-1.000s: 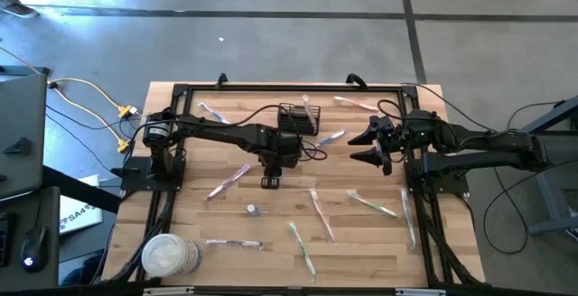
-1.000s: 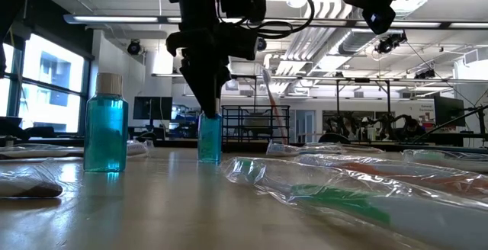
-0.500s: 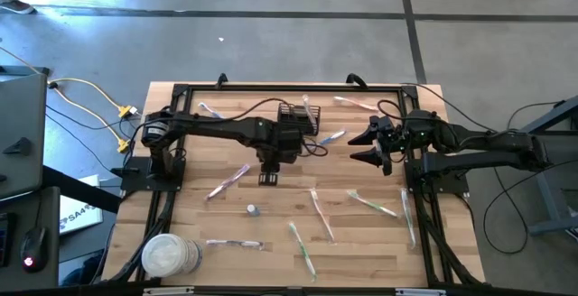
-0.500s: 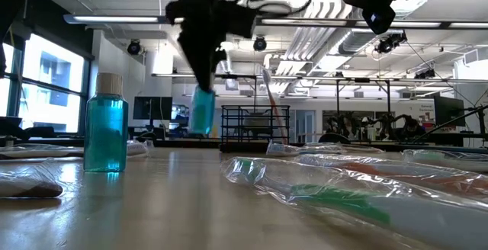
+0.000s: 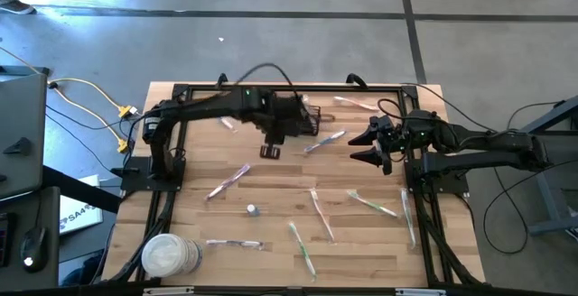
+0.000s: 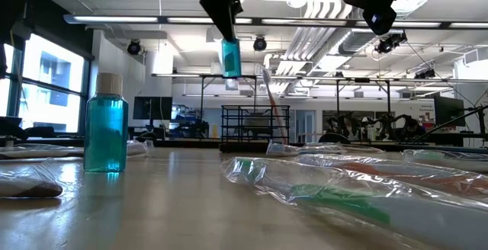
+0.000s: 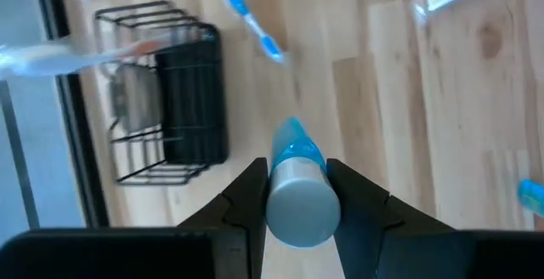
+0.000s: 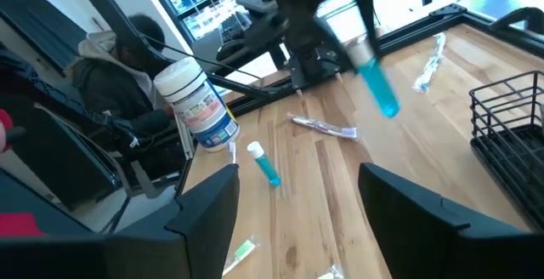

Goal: Pick & Place toothbrushing station
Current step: Put the top blue mouthwash into the mesh organizer

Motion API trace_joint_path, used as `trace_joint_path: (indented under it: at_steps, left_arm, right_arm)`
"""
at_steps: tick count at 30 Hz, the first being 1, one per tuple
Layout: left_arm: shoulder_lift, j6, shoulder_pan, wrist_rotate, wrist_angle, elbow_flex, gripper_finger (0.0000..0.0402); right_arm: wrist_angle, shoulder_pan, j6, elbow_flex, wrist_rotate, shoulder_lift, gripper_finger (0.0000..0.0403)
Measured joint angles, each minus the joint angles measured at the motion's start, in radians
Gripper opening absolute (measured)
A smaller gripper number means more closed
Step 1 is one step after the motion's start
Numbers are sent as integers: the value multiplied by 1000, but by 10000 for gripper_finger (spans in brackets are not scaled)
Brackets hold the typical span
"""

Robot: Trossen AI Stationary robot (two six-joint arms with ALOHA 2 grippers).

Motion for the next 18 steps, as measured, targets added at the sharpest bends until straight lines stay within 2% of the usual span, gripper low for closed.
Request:
trace_joint_path:
  at_steps: [8, 18]
  left_arm:
    - [6, 43, 123, 18, -6, 51, 93]
    - [62, 149, 135, 25, 81, 51, 93]
  right_arm:
    - [0, 0, 2, 0, 0, 0, 236]
    - [-10, 0, -10, 0, 46, 0, 236]
